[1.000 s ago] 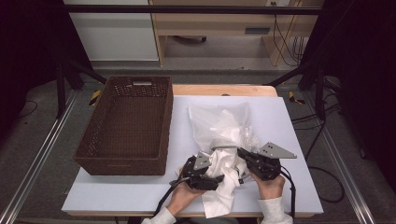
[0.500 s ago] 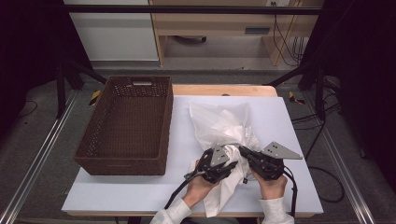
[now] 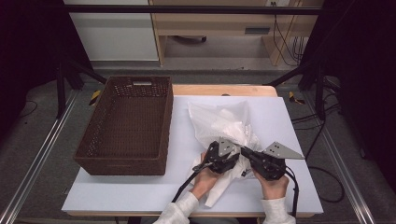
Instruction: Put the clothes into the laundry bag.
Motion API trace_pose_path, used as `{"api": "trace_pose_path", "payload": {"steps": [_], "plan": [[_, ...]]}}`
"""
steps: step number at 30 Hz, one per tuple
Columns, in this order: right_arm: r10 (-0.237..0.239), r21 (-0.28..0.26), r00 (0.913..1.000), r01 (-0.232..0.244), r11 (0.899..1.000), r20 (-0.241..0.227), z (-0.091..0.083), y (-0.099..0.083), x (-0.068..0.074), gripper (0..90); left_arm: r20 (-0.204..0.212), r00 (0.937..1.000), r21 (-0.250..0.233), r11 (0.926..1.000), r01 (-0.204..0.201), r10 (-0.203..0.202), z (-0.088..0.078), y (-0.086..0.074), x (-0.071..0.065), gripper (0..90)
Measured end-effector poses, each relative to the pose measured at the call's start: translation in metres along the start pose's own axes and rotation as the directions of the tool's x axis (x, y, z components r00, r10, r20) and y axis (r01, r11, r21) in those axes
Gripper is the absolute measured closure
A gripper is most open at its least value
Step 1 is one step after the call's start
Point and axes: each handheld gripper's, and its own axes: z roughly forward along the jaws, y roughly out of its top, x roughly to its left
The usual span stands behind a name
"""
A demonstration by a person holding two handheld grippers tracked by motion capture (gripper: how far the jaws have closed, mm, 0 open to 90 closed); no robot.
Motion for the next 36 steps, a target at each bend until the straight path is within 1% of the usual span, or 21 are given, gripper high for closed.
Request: {"api": "trace_pose_path", "payload": {"steps": [1,2,3,6,7,9,12,14,16,18,20,22,23,24,26,28,29,30,33,34,36], "plan": [[0.000,0.000,1.0000,0.000,1.000,0.001,0.000,0.000,0.000,89.1,0.003,0.9998,-0.004,0.9998,-0.019,0.019,-0.010,-0.002,-0.001,47.0],[-0.001,0.001,1.0000,0.001,1.000,0.000,0.000,-0.001,-0.001,89.1,0.002,0.9998,-0.003,0.9998,-0.019,0.019,-0.016,-0.003,-0.001,40.6],[-0.001,0.003,1.0000,0.001,1.000,0.002,0.001,-0.001,-0.001,89.1,0.003,0.9996,-0.005,0.9996,-0.027,0.027,-0.025,-0.004,-0.001,37.2],[-0.008,0.006,1.0000,0.008,1.000,0.003,0.002,-0.001,0.000,89.0,-0.048,0.9971,-0.047,0.9970,-0.061,0.059,-0.049,-0.010,0.003,30.9],[-0.009,0.006,1.0000,0.009,1.000,0.004,0.002,-0.001,0.000,89.1,-0.057,0.9970,-0.053,0.9971,-0.055,0.052,-0.055,-0.011,0.008,30.6],[-0.008,0.010,1.0000,0.008,1.000,0.003,0.003,-0.002,0.000,89.0,-0.054,0.9983,-0.061,0.9979,-0.023,0.019,-0.057,-0.011,0.015,29.0],[-0.015,0.016,0.9999,0.015,1.000,0.002,0.005,-0.002,0.002,89.0,-0.017,0.9997,-0.041,0.9990,0.016,-0.017,-0.046,-0.014,0.023,29.7],[-0.017,0.015,0.9998,0.017,1.000,0.000,0.005,-0.002,0.002,89.0,0.020,0.9994,-0.028,0.9992,0.028,-0.027,-0.035,-0.016,0.023,38.0],[-0.017,0.013,0.9999,0.017,1.000,-0.003,0.005,-0.002,0.002,89.0,0.026,0.9996,-0.040,0.9992,0.010,-0.009,-0.028,-0.017,0.016,50.4],[-0.017,0.008,0.9999,0.017,1.000,-0.003,0.005,-0.001,0.001,89.1,0.050,0.9986,-0.052,0.9986,-0.012,0.015,-0.024,-0.013,0.007,60.7],[-0.018,-0.001,0.9998,0.018,1.000,-0.008,0.004,0.000,0.001,89.1,0.061,0.9966,-0.052,0.9973,-0.052,0.055,-0.020,-0.007,-0.003,65.9],[-0.020,-0.010,0.9997,0.020,1.000,-0.012,0.003,0.001,0.002,89.1,0.047,0.9936,-0.043,0.9940,-0.100,0.102,-0.017,0.000,-0.012,67.7],[-0.019,-0.013,0.9998,0.019,1.000,-0.011,0.002,0.001,0.002,89.1,0.026,0.9928,-0.035,0.9927,-0.116,0.117,-0.013,0.004,-0.015,67.9],[-0.012,-0.022,0.9997,0.011,1.000,-0.023,0.001,0.002,0.001,89.1,0.014,0.9931,-0.029,0.9929,-0.116,0.116,-0.011,0.006,-0.016,68.2],[-0.005,-0.025,0.9995,0.004,1.000,-0.031,0.000,0.002,0.000,89.1,-0.031,0.9957,-0.015,0.9961,-0.087,0.087,-0.001,0.011,-0.015,68.6],[-0.004,-0.019,0.9994,0.003,1.000,-0.035,-0.001,0.002,0.000,89.2,-0.084,0.9937,-0.006,0.9972,-0.075,0.074,0.011,0.011,-0.007,68.4],[-0.007,-0.013,0.9994,0.007,1.000,-0.033,-0.001,0.001,0.000,89.2,-0.083,0.9956,-0.014,0.9988,-0.047,0.045,0.014,0.010,-0.002,67.9],[-0.006,-0.006,0.9997,0.005,1.000,-0.025,-0.001,0.001,0.000,89.2,-0.065,0.9977,-0.023,0.9996,-0.018,0.017,0.015,0.010,0.002,67.0],[-0.008,0.017,1.0000,0.008,1.000,0.001,0.000,-0.001,-0.002,89.2,-0.069,0.9970,-0.030,0.9988,-0.038,0.036,0.011,0.008,0.002,61.3],[-0.011,0.021,0.9999,0.011,1.000,0.008,0.000,-0.001,-0.002,89.2,-0.060,0.9976,-0.026,0.9990,-0.036,0.035,0.006,0.007,0.001,56.2],[-0.010,0.024,0.9999,0.009,1.000,0.011,0.000,-0.002,-0.003,89.2,-0.023,0.9993,-0.007,0.9995,-0.031,0.031,-0.008,0.007,0.000,39.9]]}}
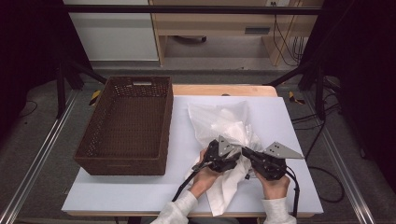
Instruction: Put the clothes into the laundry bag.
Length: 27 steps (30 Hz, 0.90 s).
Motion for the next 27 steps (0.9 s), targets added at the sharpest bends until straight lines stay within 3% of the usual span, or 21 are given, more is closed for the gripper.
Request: {"api": "trace_pose_path", "payload": {"steps": [2,3,7,8,10,11,13,15,17,19,22,25,27], "plan": [[0.000,0.001,1.0000,0.000,1.000,-0.001,0.000,0.000,0.000,89.1,0.037,0.9992,0.005,0.9999,-0.014,0.014,-0.019,-0.003,0.001,30.9],[-0.003,0.000,1.0000,0.003,1.000,0.000,0.000,0.000,0.000,89.1,0.031,0.9991,0.003,0.9996,-0.028,0.028,-0.029,-0.007,0.002,29.1],[-0.004,0.003,1.0000,0.004,1.000,0.000,0.000,0.000,0.000,89.1,-0.055,0.9954,0.047,0.9960,-0.076,0.079,-0.061,-0.026,0.015,26.9],[-0.004,0.004,1.0000,0.004,1.000,-0.002,0.001,0.000,0.000,89.1,-0.077,0.9935,0.062,0.9949,-0.080,0.084,-0.064,-0.032,0.019,26.9],[-0.005,0.008,1.0000,0.005,1.000,0.000,0.002,-0.001,0.001,89.1,-0.080,0.9950,0.099,0.9937,-0.051,0.060,-0.064,-0.045,0.029,28.0],[-0.008,0.010,1.0000,0.008,1.000,0.000,0.003,-0.001,0.002,89.1,-0.080,0.9961,0.140,0.9898,-0.026,0.037,-0.060,-0.053,0.033,28.9],[-0.009,0.016,1.0000,0.009,1.000,-0.001,0.003,-0.001,0.002,89.0,-0.083,0.9959,0.186,0.9824,-0.019,0.035,-0.054,-0.062,0.036,36.9],[-0.011,0.017,0.9999,0.011,1.000,0.000,0.004,-0.001,0.002,89.0,-0.095,0.9945,0.207,0.9781,-0.025,0.046,-0.049,-0.067,0.036,53.4],[-0.010,0.016,0.9999,0.010,1.000,-0.003,0.003,-0.001,0.002,89.0,-0.073,0.9965,0.155,0.9874,-0.030,0.041,-0.051,-0.067,0.033,71.5],[-0.006,0.013,1.0000,0.006,1.000,-0.004,0.003,-0.001,0.002,89.0,-0.044,0.9987,0.092,0.9956,-0.020,0.024,-0.055,-0.060,0.028,82.3],[-0.006,0.011,1.0000,0.006,1.000,-0.007,0.004,-0.001,0.002,89.1,0.033,0.9993,0.004,0.9998,-0.017,0.017,-0.057,-0.044,0.018,83.5],[-0.011,0.002,0.9999,0.011,1.000,-0.012,0.004,0.000,0.003,89.1,0.082,0.9963,-0.030,0.9993,-0.023,0.025,-0.044,-0.026,0.004,83.4],[-0.003,-0.003,0.9999,0.003,1.000,-0.017,0.003,0.000,0.003,89.1,0.094,0.9949,-0.055,0.9980,-0.033,0.038,-0.032,-0.018,-0.006,82.9]]}}
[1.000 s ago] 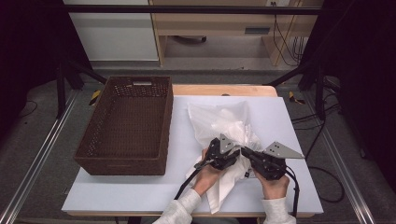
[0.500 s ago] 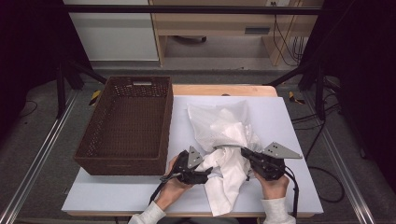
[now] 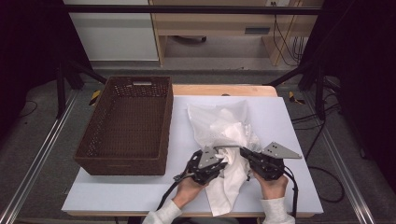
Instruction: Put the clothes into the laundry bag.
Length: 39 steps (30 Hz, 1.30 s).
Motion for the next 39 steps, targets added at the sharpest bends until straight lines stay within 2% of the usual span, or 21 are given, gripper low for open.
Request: {"api": "trace_pose_path", "payload": {"steps": [2,3,6,8,10,11,14,17,18,19,20,21,22,24,26,30,33,35,36,39], "plan": [[0.001,-0.003,1.0000,-0.001,1.000,-0.006,0.000,0.000,0.000,89.1,0.013,0.9999,-0.018,0.9998,0.003,-0.003,0.014,0.007,-0.007,82.6],[-0.001,-0.003,1.0000,0.001,1.000,-0.006,0.000,0.000,0.000,89.1,0.002,1.0000,-0.026,0.9997,-0.004,0.004,0.020,0.010,-0.010,82.4],[-0.001,-0.009,1.0000,0.001,1.000,-0.008,-0.002,0.000,-0.001,89.2,-0.065,0.9977,-0.045,0.9988,-0.021,0.018,0.037,0.015,-0.014,81.9],[0.008,-0.014,0.9999,-0.008,1.000,-0.010,-0.003,0.001,-0.001,89.2,-0.126,0.9918,-0.048,0.9986,-0.024,0.018,0.047,0.016,-0.012,82.2],[0.022,-0.018,0.9996,-0.023,1.000,-0.019,-0.005,0.001,-0.002,89.2,-0.122,0.9912,-0.062,0.9971,0.044,-0.051,0.056,0.016,-0.004,82.6],[0.026,-0.016,0.9996,-0.026,1.000,-0.015,-0.006,0.001,-0.003,89.2,-0.122,0.9910,-0.062,0.9970,0.047,-0.054,0.057,0.016,-0.003,82.7],[0.034,-0.012,0.9993,-0.035,0.999,-0.013,-0.006,0.000,-0.005,89.2,-0.137,0.9903,-0.054,0.9985,0.012,-0.019,0.061,0.017,-0.003,82.6],[0.029,-0.007,0.9996,-0.029,1.000,-0.008,-0.005,-0.001,-0.005,89.2,-0.105,0.9935,-0.053,0.9978,0.039,-0.045,0.056,0.017,-0.002,79.7],[0.025,-0.004,0.9997,-0.025,1.000,-0.002,-0.005,-0.001,-0.005,89.2,-0.076,0.9960,-0.052,0.9977,0.043,-0.047,0.052,0.017,-0.003,72.0],[0.022,-0.001,0.9997,-0.022,1.000,0.003,-0.005,-0.002,-0.006,89.2,-0.049,0.9983,-0.042,0.9987,0.030,-0.032,0.047,0.017,-0.005,60.9],[0.018,0.000,0.9998,-0.018,1.000,0.007,-0.005,-0.002,-0.006,89.2,-0.041,0.9992,-0.025,0.9997,-0.004,0.003,0.040,0.016,-0.009,51.6],[0.020,0.001,0.9998,-0.020,1.000,0.008,-0.005,-0.003,-0.007,89.1,-0.042,0.9987,-0.014,0.9995,-0.029,0.028,0.036,0.015,-0.012,46.1],[0.024,0.003,0.9997,-0.024,1.000,0.009,-0.005,-0.003,-0.008,89.2,-0.036,0.9981,-0.002,0.9988,-0.049,0.049,0.030,0.013,-0.014,42.6],[0.022,0.005,0.9997,-0.022,1.000,0.013,-0.005,-0.004,-0.008,89.1,0.000,0.9986,0.007,0.9986,-0.053,0.053,0.016,0.011,-0.015,35.1],[0.024,0.005,0.9996,-0.024,1.000,0.013,-0.006,-0.004,-0.008,89.1,0.004,0.9982,0.010,0.9982,-0.059,0.059,0.000,0.009,-0.013,32.6],[0.017,0.007,0.9998,-0.017,1.000,0.014,-0.005,-0.004,-0.008,89.1,-0.031,0.9989,-0.016,0.9993,-0.034,0.033,-0.029,0.006,0.002,31.1],[0.014,0.006,0.9998,-0.014,1.000,0.013,-0.004,-0.004,-0.007,89.1,-0.098,0.9951,0.006,0.9999,0.010,-0.009,-0.040,0.002,0.022,33.1],[0.011,0.007,0.9998,-0.012,1.000,0.014,-0.004,-0.004,-0.007,89.1,-0.138,0.9900,0.024,0.9991,0.035,-0.031,-0.039,-0.005,0.035,37.9],[0.011,0.007,0.9998,-0.011,1.000,0.015,-0.004,-0.004,-0.007,89.1,-0.160,0.9864,0.047,0.9979,0.043,-0.035,-0.036,-0.009,0.041,38.9],[0.010,0.009,0.9999,-0.010,1.000,0.013,-0.004,-0.004,-0.007,89.1,-0.185,0.9796,0.102,0.9900,0.098,-0.077,-0.025,-0.022,0.056,43.0]]}}
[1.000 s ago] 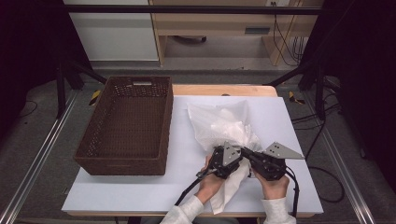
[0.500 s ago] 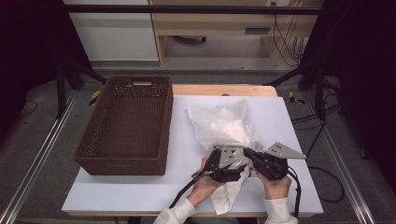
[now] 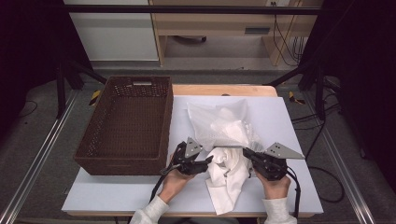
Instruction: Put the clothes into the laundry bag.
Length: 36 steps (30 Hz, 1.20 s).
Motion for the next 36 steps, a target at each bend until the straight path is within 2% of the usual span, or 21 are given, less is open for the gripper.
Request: {"api": "trace_pose_path", "payload": {"steps": [1,2,3,4,6,8,10,14,16,18,20,23,24,26,28,29,32,34,36], "plan": [[0.000,-0.001,1.0000,0.000,1.000,0.001,0.000,0.000,0.000,89.1,0.005,0.9998,0.032,0.9993,0.020,-0.020,0.005,-0.003,0.003,45.6],[0.001,0.000,1.0000,-0.001,1.000,0.000,0.000,0.000,0.000,89.1,0.019,0.9991,0.041,0.9985,0.036,-0.037,0.007,-0.005,0.004,48.8],[0.002,0.000,1.0000,-0.002,1.000,0.000,0.000,0.000,0.000,89.1,0.030,0.9989,0.046,0.9983,0.035,-0.037,0.009,-0.007,0.004,52.0],[0.000,-0.001,1.0000,0.000,1.000,0.000,0.000,0.000,0.000,89.1,0.031,0.9994,0.050,0.9986,0.016,-0.018,0.011,-0.008,0.002,54.9],[-0.001,0.002,1.0000,0.001,1.000,-0.002,0.001,0.000,0.000,89.1,0.071,0.9974,0.050,0.9986,-0.015,0.011,0.013,-0.008,-0.005,65.2],[-0.002,0.004,1.0000,0.002,1.000,-0.003,0.002,0.000,0.001,89.1,0.122,0.9923,0.052,0.9983,-0.028,0.021,0.016,-0.008,-0.012,77.8],[-0.002,0.005,1.0000,0.002,1.000,-0.003,0.002,0.000,0.002,89.1,0.168,0.9853,0.060,0.9974,-0.040,0.029,0.021,-0.008,-0.022,85.5],[-0.002,0.004,1.0000,0.002,1.000,-0.003,0.001,0.000,0.001,89.1,0.196,0.9776,0.062,0.9939,-0.091,0.077,0.028,-0.011,-0.045,86.8],[-0.003,0.003,1.0000,0.003,1.000,-0.004,0.001,0.000,0.001,89.1,0.204,0.9759,0.050,0.9946,-0.091,0.079,0.030,-0.011,-0.053,86.8],[-0.002,0.003,1.0000,0.002,1.000,-0.004,0.001,0.000,0.001,89.1,0.191,0.9777,0.044,0.9944,-0.097,0.087,0.029,-0.010,-0.053,84.8],[-0.004,0.001,1.0000,0.004,1.000,-0.004,0.001,0.000,0.001,89.1,0.156,0.9846,0.025,0.9962,-0.084,0.079,0.023,-0.008,-0.048,68.4],[-0.001,0.000,1.0000,0.001,1.000,-0.005,0.000,0.000,0.001,89.1,0.064,0.9970,-0.011,0.9991,-0.042,0.043,0.008,-0.003,-0.031,46.8],[-0.001,0.000,1.0000,0.001,1.000,-0.005,0.001,0.000,0.001,89.1,0.029,0.9992,-0.013,0.9995,-0.029,0.029,0.004,-0.001,-0.025,44.3],[-0.001,0.002,1.0000,0.001,1.000,-0.004,0.001,0.000,0.001,89.1,0.001,1.0000,0.004,1.0000,-0.003,0.003,0.001,-0.001,-0.012,45.2],[-0.003,0.004,1.0000,0.003,1.000,-0.004,0.002,0.000,0.002,89.1,-0.020,0.9997,0.052,0.9985,0.015,-0.014,0.005,-0.003,-0.004,50.2],[-0.003,0.004,1.0000,0.003,1.000,-0.004,0.002,0.000,0.002,89.1,-0.017,0.9998,0.081,0.9966,0.014,-0.012,0.009,-0.005,-0.003,52.0],[-0.002,0.004,1.0000,0.002,1.000,-0.005,0.002,0.000,0.002,89.1,-0.006,0.9999,0.138,0.9904,-0.008,0.009,0.020,-0.010,-0.007,55.6],[-0.004,0.005,1.0000,0.004,1.000,-0.005,0.002,0.000,0.002,89.1,0.024,0.9997,0.154,0.9880,-0.012,0.008,0.026,-0.012,-0.011,57.0],[-0.003,0.004,1.0000,0.003,1.000,-0.004,0.002,0.000,0.002,89.1,0.014,0.9995,0.148,0.9886,-0.030,0.029,0.027,-0.013,-0.016,60.8]]}}
